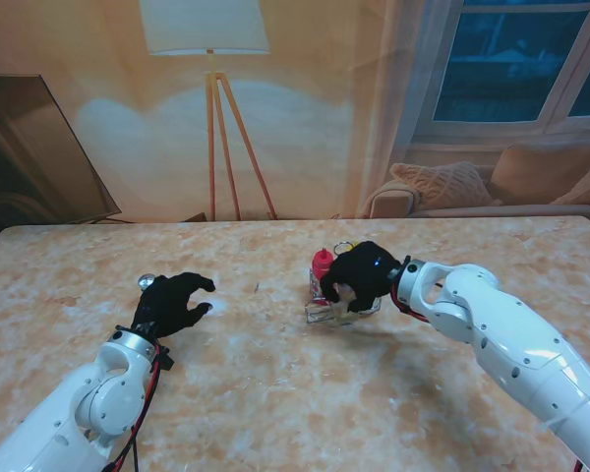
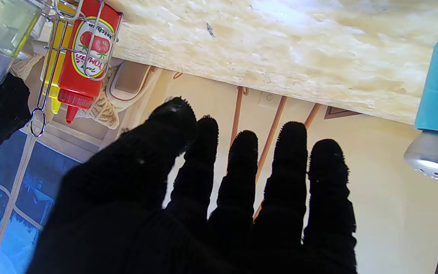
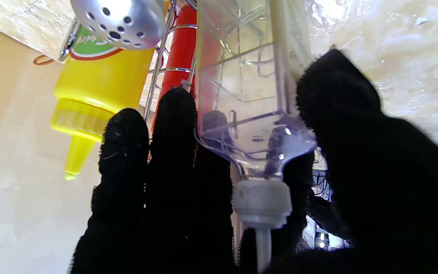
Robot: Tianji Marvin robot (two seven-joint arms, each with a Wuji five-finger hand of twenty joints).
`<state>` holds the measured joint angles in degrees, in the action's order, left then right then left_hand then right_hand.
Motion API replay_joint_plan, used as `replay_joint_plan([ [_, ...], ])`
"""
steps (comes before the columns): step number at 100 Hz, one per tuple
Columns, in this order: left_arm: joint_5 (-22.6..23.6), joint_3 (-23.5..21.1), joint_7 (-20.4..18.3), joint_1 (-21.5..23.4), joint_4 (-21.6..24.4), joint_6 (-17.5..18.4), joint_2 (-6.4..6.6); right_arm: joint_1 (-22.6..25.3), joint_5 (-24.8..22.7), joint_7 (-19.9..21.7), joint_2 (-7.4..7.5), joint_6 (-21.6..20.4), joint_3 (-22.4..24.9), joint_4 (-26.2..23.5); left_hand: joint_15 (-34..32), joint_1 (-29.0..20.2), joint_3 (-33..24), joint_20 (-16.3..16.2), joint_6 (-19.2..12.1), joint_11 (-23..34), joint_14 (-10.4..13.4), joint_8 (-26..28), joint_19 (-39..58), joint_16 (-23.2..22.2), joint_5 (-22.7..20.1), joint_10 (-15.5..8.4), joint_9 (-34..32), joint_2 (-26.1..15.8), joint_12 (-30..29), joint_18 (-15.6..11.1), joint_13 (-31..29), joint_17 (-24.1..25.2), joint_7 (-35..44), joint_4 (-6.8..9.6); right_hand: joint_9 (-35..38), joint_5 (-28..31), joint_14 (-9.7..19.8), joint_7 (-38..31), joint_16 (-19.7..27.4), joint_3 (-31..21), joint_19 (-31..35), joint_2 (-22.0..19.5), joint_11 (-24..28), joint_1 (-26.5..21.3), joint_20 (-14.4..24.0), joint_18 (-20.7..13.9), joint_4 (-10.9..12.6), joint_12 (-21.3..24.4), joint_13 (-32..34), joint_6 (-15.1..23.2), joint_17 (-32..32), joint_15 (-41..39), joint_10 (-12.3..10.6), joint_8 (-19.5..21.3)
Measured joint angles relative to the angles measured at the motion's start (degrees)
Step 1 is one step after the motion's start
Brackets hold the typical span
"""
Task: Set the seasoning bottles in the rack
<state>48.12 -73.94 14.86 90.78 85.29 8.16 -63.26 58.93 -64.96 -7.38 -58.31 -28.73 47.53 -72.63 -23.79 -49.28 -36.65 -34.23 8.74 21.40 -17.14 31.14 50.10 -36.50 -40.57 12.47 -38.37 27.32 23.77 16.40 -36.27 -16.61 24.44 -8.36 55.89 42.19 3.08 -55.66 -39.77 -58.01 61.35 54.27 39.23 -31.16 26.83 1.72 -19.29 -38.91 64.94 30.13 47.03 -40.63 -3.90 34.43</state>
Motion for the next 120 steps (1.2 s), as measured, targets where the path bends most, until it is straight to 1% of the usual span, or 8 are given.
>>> replay_joint_plan([
  [30, 0.01, -0.03, 0.00, 0.01, -0.01, 0.01, 0.00, -0.71, 0.02, -0.82, -0.05, 0.71, -0.80, 0.86, 0.00, -0.60, 0.01, 0.00, -0.01, 0.00, 0.00, 0.00, 0.00, 0.00, 0.00, 0.00, 0.00, 0.00, 0.00, 0.00, 0.00, 0.00, 0.00, 0.00, -0.01, 0.00, 0.04, -0.37, 0.00, -0.11, -0.06, 0.00, 0.00, 0.00, 0.24, -0.47, 0.00, 0.00, -0.04, 0.43, -0.01, -0.68, -0.23, 0.06],
  [44, 0.03, -0.03, 0.00, 0.01, -0.03, 0.01, 0.00, 0.05, -2.44, -2.75, -0.02, 0.47, 0.08, 0.68, 0.00, -0.60, 0.01, 0.00, -0.02, 0.00, 0.00, 0.00, 0.00, 0.00, 0.00, 0.00, 0.00, 0.00, 0.00, 0.00, 0.00, 0.00, 0.00, 0.00, -0.02, 0.00, 0.04, -0.55, 0.00, -0.16, -0.06, 0.54, 0.07, 0.00, 0.73, -0.41, 0.00, 0.00, -0.05, 0.63, -0.29, -1.48, -0.36, 0.10],
  [56, 0.04, 0.01, 0.00, 0.00, -0.03, 0.00, 0.00, 0.64, -2.61, -3.15, 0.10, 0.36, 0.42, 0.25, 0.00, -0.60, 0.01, 0.00, -0.02, 0.00, 0.00, 0.00, 0.00, 0.00, 0.00, 0.00, 0.00, 0.00, 0.00, 0.00, 0.00, 0.00, 0.00, 0.00, -0.02, 0.00, 0.07, -0.79, 0.00, -0.29, -0.07, 0.91, 0.44, 0.00, 1.38, -0.41, -0.01, 0.00, -0.05, 0.68, -0.30, -2.52, -0.40, 0.12],
  [69, 0.05, 0.02, -0.04, -0.01, -0.03, 0.00, 0.00, 0.85, -3.36, -4.84, 0.23, 0.34, 0.24, 0.23, 0.00, -0.60, 0.01, 0.00, -0.02, 0.00, 0.00, 0.00, 0.00, 0.00, 0.00, 0.00, 0.00, 0.00, 0.00, 0.00, 0.00, 0.00, 0.00, 0.00, -0.02, 0.03, 0.10, -0.86, 0.00, -0.47, -0.07, 1.39, 0.65, 0.00, 1.43, -0.40, -0.01, 0.00, -0.05, 0.74, -0.30, -3.06, -0.44, 0.51],
  [80, 0.05, 0.02, -0.06, -0.01, -0.03, 0.00, 0.02, 0.85, -3.94, -5.48, 0.32, 0.47, -0.09, 0.23, 0.00, -0.60, 0.01, 0.00, -0.03, 0.00, 0.00, 0.00, 0.00, 0.00, 0.00, 0.00, 0.00, 0.00, 0.00, 0.00, 0.00, 0.00, 0.00, 0.00, -0.02, 0.03, 0.11, -0.87, 0.00, -0.47, -0.07, 1.40, 0.76, 0.00, 2.01, -0.40, -0.01, 0.00, -0.05, 0.76, -0.30, -3.56, -0.44, 0.69],
  [120, -0.02, 0.07, -0.17, -0.04, -0.05, 0.00, 0.02, 1.36, -4.61, -5.16, 0.36, 1.82, 0.54, -0.34, 0.00, -0.60, 0.01, 0.00, -0.03, 0.00, 0.00, 0.01, 0.00, 0.00, 0.00, 0.00, 0.00, 0.00, 0.00, 0.00, 0.00, 0.00, 0.60, 0.00, -0.05, 0.03, 0.13, -1.04, 0.00, -0.51, -0.10, 1.43, 0.86, 0.00, 2.69, -0.40, -0.01, 0.00, -0.05, 0.99, -0.31, -4.28, -0.44, 0.86],
])
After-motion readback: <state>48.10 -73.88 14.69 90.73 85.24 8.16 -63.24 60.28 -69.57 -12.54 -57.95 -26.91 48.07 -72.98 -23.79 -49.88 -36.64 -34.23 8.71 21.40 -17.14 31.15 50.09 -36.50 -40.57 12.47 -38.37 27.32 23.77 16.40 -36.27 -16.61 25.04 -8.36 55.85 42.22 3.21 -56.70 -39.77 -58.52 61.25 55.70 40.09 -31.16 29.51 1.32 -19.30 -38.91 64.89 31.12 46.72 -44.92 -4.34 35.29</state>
